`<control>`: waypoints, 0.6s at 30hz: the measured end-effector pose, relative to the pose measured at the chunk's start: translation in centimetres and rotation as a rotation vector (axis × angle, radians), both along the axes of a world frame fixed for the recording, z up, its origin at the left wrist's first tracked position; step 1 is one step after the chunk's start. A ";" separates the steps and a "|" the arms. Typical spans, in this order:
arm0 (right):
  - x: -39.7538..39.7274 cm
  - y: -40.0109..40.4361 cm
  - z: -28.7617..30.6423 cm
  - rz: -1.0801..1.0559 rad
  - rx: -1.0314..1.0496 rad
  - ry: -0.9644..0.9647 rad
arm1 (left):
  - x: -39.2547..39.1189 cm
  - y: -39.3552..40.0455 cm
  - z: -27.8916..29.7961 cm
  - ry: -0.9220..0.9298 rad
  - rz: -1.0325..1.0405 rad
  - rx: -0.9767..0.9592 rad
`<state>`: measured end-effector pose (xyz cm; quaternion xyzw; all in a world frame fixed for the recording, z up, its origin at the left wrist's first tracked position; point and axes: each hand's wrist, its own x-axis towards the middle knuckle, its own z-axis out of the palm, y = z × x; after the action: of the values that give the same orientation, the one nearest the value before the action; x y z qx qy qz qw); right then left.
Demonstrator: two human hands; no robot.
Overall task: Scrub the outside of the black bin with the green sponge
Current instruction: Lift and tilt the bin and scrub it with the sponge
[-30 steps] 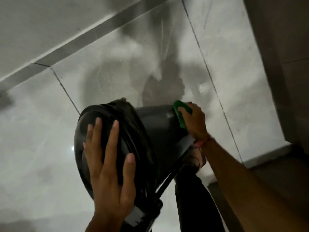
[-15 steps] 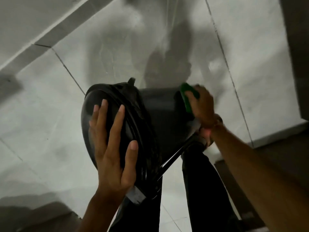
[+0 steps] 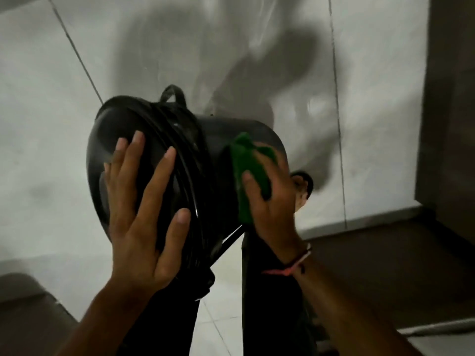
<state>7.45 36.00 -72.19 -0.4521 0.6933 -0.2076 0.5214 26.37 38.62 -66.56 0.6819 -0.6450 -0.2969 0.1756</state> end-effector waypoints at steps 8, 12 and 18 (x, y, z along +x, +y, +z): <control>-1.3 -9.0 -6.0 0.122 0.227 0.029 | -2.3 -0.3 1.2 -0.013 0.046 0.062; 2.6 -2.6 2.2 0.141 -0.143 -0.108 | -1.4 -0.5 1.5 -0.034 0.198 0.063; -0.1 5.3 -1.2 -0.071 -0.015 0.087 | -0.6 -0.7 2.6 -0.249 0.076 0.152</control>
<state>7.37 41.26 -73.36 -0.4395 0.7295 -0.2112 0.4797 25.78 37.88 -63.98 0.7486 -0.6113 -0.2511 0.0534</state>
